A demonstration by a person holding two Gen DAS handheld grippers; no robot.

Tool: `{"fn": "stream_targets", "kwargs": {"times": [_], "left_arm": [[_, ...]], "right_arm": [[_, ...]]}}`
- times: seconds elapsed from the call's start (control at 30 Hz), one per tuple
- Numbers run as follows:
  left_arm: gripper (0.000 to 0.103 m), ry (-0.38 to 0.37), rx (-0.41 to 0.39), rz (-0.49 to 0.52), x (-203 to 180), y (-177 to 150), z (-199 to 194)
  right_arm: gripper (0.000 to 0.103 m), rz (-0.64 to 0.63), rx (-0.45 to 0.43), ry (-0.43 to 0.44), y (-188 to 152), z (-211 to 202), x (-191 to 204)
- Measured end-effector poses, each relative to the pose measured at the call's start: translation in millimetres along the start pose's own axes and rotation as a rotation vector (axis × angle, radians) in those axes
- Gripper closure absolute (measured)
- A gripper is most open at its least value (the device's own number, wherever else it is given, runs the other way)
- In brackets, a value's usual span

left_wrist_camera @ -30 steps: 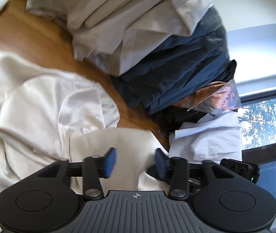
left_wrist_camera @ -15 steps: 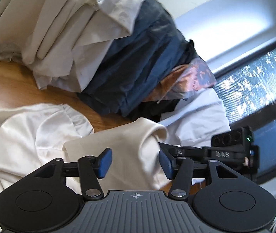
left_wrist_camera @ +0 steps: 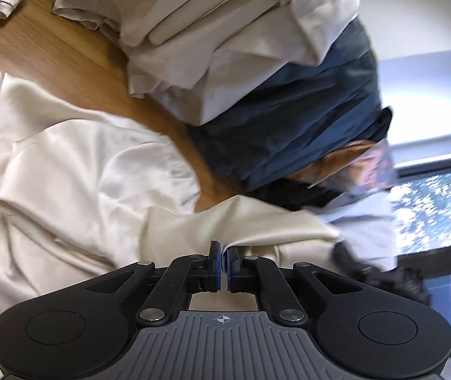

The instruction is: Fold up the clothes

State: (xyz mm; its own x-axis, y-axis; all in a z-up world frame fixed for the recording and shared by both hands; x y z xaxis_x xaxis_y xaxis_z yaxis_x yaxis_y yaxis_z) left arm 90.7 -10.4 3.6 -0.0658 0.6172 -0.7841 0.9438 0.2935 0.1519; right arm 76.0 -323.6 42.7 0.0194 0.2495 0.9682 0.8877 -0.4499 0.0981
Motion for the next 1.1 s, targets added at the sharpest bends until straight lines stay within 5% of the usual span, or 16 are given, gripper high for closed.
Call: {"fn": "stream_targets", "kwargs": {"times": [0.3, 0.43, 0.5, 0.67, 1.1], "left_arm": [[0.098, 0.020, 0.153, 0.003, 13.7, -19.0, 25.5], [0.096, 0.010, 0.130, 0.023, 13.5, -24.6, 18.4], [0.084, 0.008, 0.093, 0.048, 11.6, -23.3, 8.4], [0.065, 0.098, -0.013, 0.236, -5.5, -13.9, -16.2], [0.070, 0.234, -0.021, 0.765, -53.6, -21.1, 6.2]], "right_arm": [[0.099, 0.240, -0.056, 0.213, -14.5, 17.4, -33.6], [0.099, 0.252, -0.072, 0.185, -13.4, 21.4, -38.2], [0.099, 0.263, -0.080, 0.177, -12.9, 20.4, -41.8], [0.099, 0.240, -0.073, 0.117, -10.4, 18.8, -47.0], [0.099, 0.221, -0.014, 0.085, -13.4, 25.8, -46.8]]}}
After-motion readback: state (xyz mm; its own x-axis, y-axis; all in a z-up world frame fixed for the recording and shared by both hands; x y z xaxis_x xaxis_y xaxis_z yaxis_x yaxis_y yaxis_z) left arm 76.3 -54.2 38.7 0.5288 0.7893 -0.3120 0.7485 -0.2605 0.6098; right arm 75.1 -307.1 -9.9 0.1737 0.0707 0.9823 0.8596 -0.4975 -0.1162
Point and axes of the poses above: each gripper's, at about its wrist camera, not at the fingertips, and z roughly the way its jaws point, x to its left, y to its top, the point moved 2 cm from there along z, roughly the way its jaws point, and after that the axes turned 1 degree about y, right-handed, at the moved point
